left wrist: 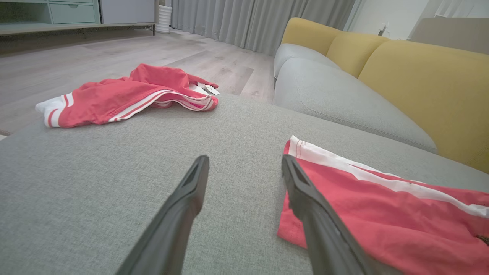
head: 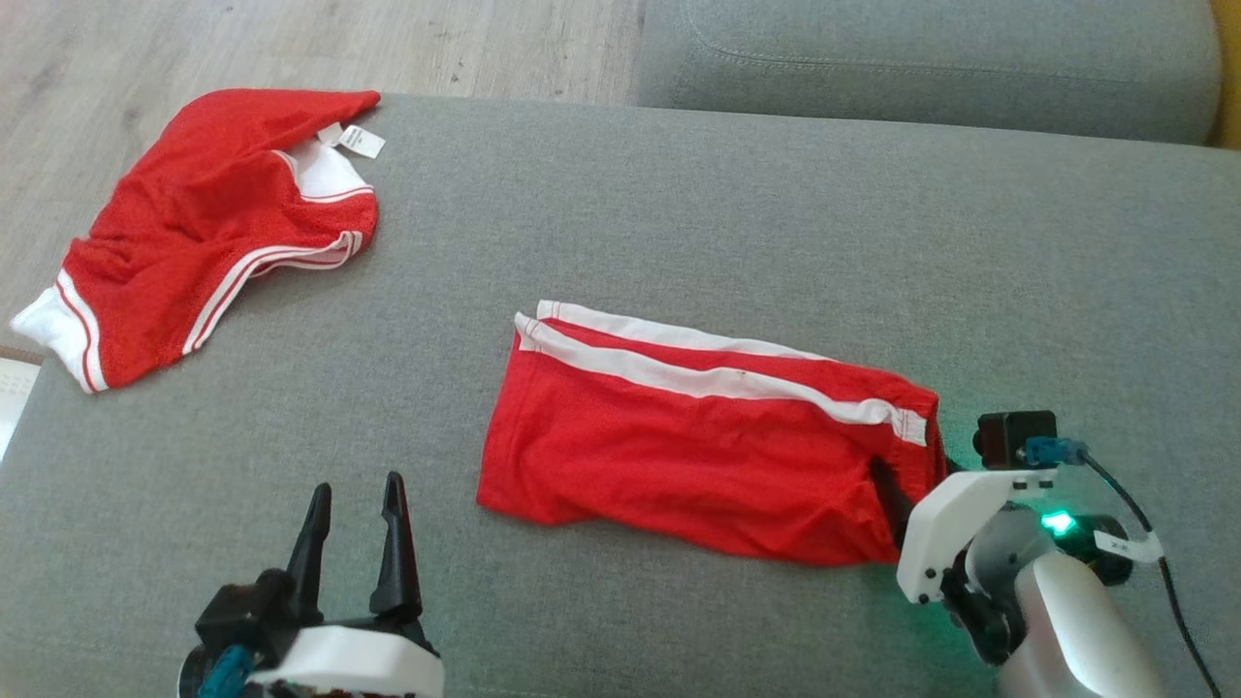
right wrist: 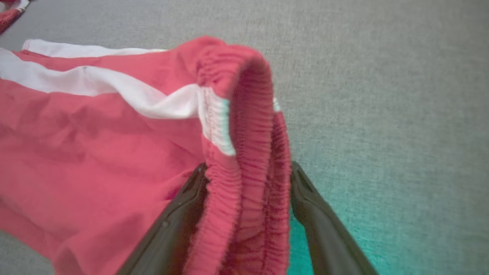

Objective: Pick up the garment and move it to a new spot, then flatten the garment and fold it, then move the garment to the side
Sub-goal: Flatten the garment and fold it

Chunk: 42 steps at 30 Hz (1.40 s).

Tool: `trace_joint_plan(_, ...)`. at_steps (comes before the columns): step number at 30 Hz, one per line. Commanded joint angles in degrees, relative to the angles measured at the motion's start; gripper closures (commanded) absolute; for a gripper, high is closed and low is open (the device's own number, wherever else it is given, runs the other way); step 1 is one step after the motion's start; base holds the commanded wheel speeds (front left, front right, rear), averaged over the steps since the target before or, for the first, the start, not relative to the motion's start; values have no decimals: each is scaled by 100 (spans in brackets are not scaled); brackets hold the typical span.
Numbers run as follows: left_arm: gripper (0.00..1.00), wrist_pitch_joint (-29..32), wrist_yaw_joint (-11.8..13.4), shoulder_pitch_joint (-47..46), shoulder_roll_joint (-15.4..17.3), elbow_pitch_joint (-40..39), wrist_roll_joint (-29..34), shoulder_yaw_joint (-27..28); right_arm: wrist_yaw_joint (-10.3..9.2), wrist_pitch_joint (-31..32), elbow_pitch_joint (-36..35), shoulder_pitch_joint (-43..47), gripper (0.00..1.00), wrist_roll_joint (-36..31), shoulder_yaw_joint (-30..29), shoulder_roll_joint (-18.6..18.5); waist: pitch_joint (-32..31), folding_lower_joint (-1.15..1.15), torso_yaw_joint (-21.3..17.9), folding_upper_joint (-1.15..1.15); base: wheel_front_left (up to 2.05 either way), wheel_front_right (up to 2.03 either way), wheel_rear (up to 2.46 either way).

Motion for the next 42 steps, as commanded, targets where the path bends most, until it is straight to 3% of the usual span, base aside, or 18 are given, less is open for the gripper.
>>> trace_joint_plan(1,0,-60,-19,-251,32,-124,-3,191,43,29,-31,-290,0,169,208,-16,-7,-1,16,0,0,0,0)
trace_joint_plan(2,0,-65,-23,-252,31,-109,-5,194,43,14,16,-320,24,313,280,-16,-11,-1,11,0,0,0,0)
trace_joint_plan(4,0,-73,-12,-234,36,-84,-5,206,43,20,121,-369,91,538,410,-16,-28,-1,-44,0,0,0,0)
trace_joint_plan(5,0,-73,-12,-234,36,-84,-5,206,43,20,121,-369,91,538,410,-16,-28,-1,-44,0,0,0,0)
trace_joint_plan(6,0,-75,-10,-221,41,-75,0,201,43,19,150,-400,100,618,471,-16,-37,-1,-82,0,0,0,0)
trace_joint_plan(12,0,-71,-24,-173,30,-49,38,101,43,193,74,-576,100,1094,569,-90,-133,-1,-335,0,0,0,0)
trace_joint_plan(21,0,-57,-33,-153,-26,-26,71,-50,43,902,-595,-479,100,1622,448,-1232,-217,-1,-631,0,0,0,0)
trace_joint_plan(25,0,-52,-20,-143,-33,-45,73,-80,43,1083,-841,-337,100,1730,265,-1432,-206,-1,-681,0,0,0,0)
trace_joint_plan(29,0,-83,-42,-175,-40,-76,89,-61,43,1202,-1143,-195,100,1949,322,-1308,-160,-1,-705,0,0,0,0)
trace_joint_plan(37,0,-127,-70,-215,-87,-48,110,-16,43,1249,-1663,-265,100,2586,724,-443,-104,-1,-570,0,0,0,0)
trace_joint_plan(42,0,-146,-100,-249,-116,-66,155,-13,43,1147,-1576,-517,100,2858,865,-101,-91,-1,-373,0,0,0,0)
